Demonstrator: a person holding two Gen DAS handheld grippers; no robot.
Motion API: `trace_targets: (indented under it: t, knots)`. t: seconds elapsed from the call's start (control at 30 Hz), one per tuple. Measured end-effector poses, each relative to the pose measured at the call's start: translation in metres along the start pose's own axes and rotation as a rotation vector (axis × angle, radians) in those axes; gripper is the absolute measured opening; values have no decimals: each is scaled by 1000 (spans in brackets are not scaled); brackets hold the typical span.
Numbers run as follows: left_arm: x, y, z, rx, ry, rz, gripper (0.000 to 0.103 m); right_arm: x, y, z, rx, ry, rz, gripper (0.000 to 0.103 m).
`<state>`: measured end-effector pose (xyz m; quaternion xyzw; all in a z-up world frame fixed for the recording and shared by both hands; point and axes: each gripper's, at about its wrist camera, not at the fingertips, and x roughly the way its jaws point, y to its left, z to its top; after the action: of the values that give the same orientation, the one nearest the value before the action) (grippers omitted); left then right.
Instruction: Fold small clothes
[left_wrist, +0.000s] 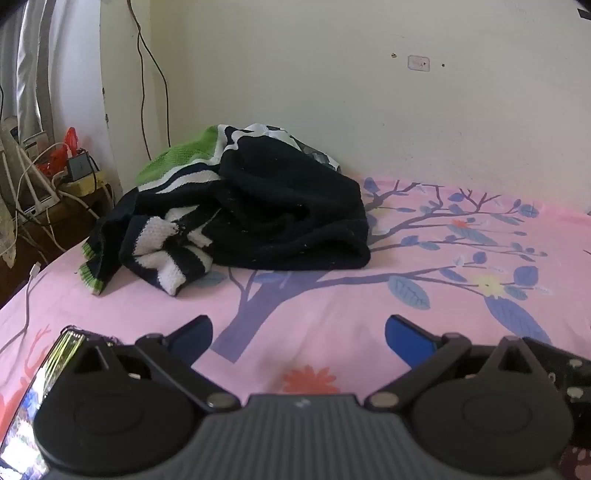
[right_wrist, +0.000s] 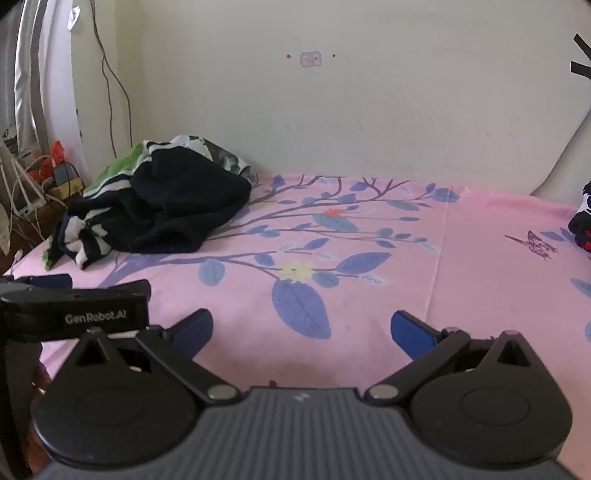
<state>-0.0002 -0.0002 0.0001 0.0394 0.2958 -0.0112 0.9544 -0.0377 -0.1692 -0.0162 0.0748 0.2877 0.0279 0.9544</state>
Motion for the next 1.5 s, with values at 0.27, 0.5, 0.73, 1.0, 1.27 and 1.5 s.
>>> trace_targets:
  t: [0.27, 0.5, 0.73, 1.0, 1.27, 1.5]
  knots:
    - [0, 2, 1, -9, 4, 15, 103, 0, 0, 0, 0, 1, 0, 97]
    - [1, 7, -2, -1, 4, 32, 103, 0, 0, 0, 0, 1, -1, 97]
    - [3, 4, 2, -18, 54, 28, 103, 0, 1, 0, 0, 2, -1, 97]
    - [3, 5, 1, -33, 43, 19, 103, 0, 1, 0, 0, 3, -2, 97]
    - [2, 6, 1, -54, 47, 3, 103, 0, 1, 0, 1, 3, -2, 97]
    - [2, 7, -2, -14, -8, 37, 103, 0, 2, 1, 0, 4, -2, 97]
